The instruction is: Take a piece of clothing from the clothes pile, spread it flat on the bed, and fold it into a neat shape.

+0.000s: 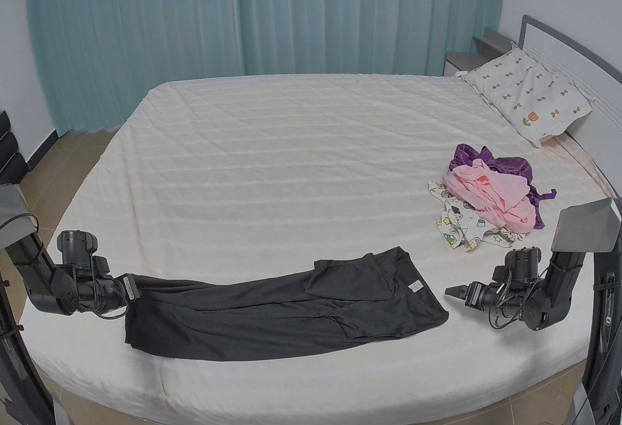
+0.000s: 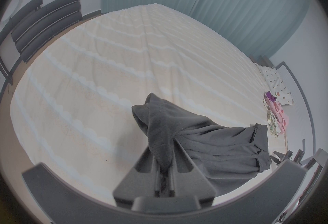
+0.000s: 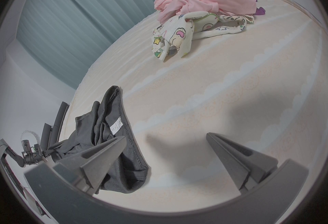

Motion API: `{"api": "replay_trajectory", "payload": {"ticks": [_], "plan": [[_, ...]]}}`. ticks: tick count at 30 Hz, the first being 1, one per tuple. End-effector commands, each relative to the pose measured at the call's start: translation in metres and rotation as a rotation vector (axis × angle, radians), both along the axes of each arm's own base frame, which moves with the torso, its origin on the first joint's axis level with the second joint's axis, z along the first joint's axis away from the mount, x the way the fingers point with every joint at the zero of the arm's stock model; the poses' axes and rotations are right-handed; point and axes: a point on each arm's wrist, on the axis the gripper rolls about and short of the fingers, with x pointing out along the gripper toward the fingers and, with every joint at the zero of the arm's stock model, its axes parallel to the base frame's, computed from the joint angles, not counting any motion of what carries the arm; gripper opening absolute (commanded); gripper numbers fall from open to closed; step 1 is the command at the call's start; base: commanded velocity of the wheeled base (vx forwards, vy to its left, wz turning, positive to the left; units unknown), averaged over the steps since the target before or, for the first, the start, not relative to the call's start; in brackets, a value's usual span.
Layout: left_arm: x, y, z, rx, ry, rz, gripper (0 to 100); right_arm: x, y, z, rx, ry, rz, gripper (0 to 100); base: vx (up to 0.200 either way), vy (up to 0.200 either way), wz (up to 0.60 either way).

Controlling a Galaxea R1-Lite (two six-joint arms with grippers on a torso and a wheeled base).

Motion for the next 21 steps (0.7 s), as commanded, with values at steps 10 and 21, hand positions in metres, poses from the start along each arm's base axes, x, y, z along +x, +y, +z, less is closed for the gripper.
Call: {"api": "replay_trajectory", "payload": {"ticks": [10,21], "plan": [[0.006,-0.062,0.027,0.045,-0.067,0.013,0,0.0,-0.001,0.0,0.002,-0.002,-0.003,100,0.0,0.0,0.0],[0.016,-0.116,0.038,0.075,-0.056,0.048,0,0.0,-0.001,0.001,0.032,0.005,-0.004,100,0.0,-0.073,0.0]]}}
